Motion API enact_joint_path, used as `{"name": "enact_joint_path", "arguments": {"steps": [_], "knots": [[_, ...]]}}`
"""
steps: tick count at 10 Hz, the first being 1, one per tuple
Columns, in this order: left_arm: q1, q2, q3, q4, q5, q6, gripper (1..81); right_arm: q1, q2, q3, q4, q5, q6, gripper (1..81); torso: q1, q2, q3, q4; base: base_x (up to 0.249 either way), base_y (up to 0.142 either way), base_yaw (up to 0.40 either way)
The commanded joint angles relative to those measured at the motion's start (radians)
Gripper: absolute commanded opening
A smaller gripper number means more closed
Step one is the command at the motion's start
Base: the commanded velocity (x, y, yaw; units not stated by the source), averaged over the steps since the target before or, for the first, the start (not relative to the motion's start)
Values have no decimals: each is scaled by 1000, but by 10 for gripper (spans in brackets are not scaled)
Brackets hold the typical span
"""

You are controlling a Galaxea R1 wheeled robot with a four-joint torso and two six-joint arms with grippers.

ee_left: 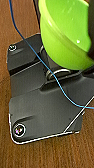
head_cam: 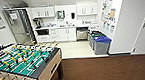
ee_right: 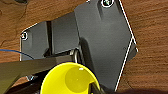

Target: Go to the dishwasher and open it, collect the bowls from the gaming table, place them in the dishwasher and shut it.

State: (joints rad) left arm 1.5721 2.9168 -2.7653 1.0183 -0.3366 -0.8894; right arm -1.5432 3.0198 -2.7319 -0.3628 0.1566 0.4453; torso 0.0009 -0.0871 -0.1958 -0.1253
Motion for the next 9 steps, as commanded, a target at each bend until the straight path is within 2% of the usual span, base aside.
{"name": "enact_joint_path", "arguments": {"steps": [1,9], "knots": [[-24,-10,-5,11,27,1,10,37,-6,0,-8,-45,-2,10,0,0,0,0,138,-96,0],[-24,-10,-5,11,27,1,10,33,-6,0,-8,-45,-2,10,0,0,0,0,138,-95,0]]}}
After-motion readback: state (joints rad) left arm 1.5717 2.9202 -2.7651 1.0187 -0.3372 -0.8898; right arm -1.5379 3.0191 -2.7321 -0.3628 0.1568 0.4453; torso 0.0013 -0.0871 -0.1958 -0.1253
